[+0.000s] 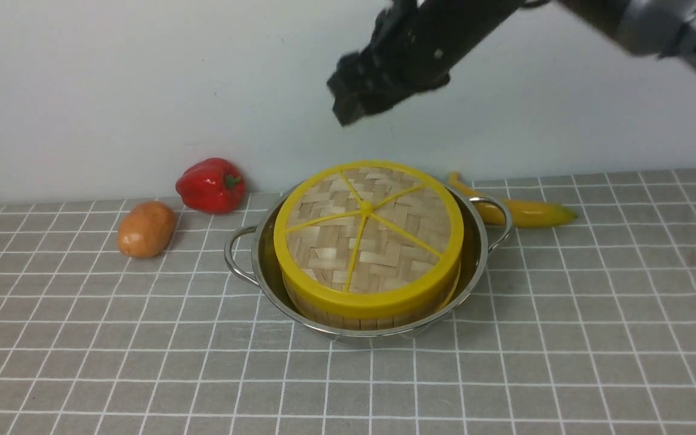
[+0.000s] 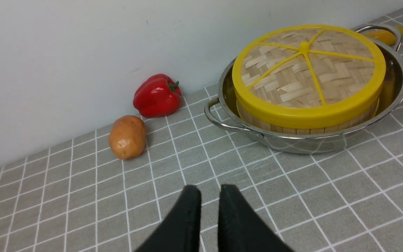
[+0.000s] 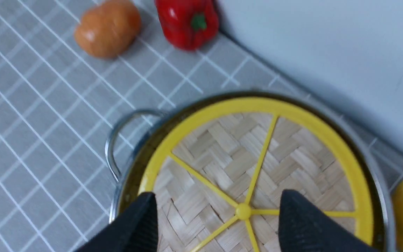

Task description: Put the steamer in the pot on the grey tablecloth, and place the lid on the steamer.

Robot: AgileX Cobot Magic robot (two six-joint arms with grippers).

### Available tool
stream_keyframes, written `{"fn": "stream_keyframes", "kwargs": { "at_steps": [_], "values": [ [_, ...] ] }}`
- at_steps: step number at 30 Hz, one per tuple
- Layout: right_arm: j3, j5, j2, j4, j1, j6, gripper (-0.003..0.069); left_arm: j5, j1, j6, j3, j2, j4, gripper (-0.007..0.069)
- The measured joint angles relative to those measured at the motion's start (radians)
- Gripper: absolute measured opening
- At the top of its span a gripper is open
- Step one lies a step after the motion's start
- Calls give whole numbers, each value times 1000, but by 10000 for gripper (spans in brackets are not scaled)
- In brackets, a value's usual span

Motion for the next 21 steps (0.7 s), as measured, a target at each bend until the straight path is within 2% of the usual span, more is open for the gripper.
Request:
{"fn": "stream_keyframes", "kwargs": {
  "at_steps": [4, 11, 13, 14, 16, 17, 21],
  "values": [
    [46, -5, -190, -1, -47, 0, 460, -36, 0, 0, 0, 0, 0, 75],
    [343, -12, -599, -75, -164, 0, 431, -114, 0, 0, 0, 0, 0, 75],
    [539, -11, -768, -135, -192, 0, 383, -125, 0, 0, 0, 0, 0, 84],
    [569, -11, -778, -139, -195, 0, 379, -126, 0, 0, 0, 0, 0, 85],
    [772, -22, -894, -166, -200, 0, 325, -128, 0, 0, 0, 0, -1, 85],
    [790, -25, -912, -168, -200, 0, 315, -128, 0, 0, 0, 0, -1, 85],
    [1143, -202, -1078, -168, -200, 0, 222, -128, 0, 0, 0, 0, -1, 96]
  ]
}}
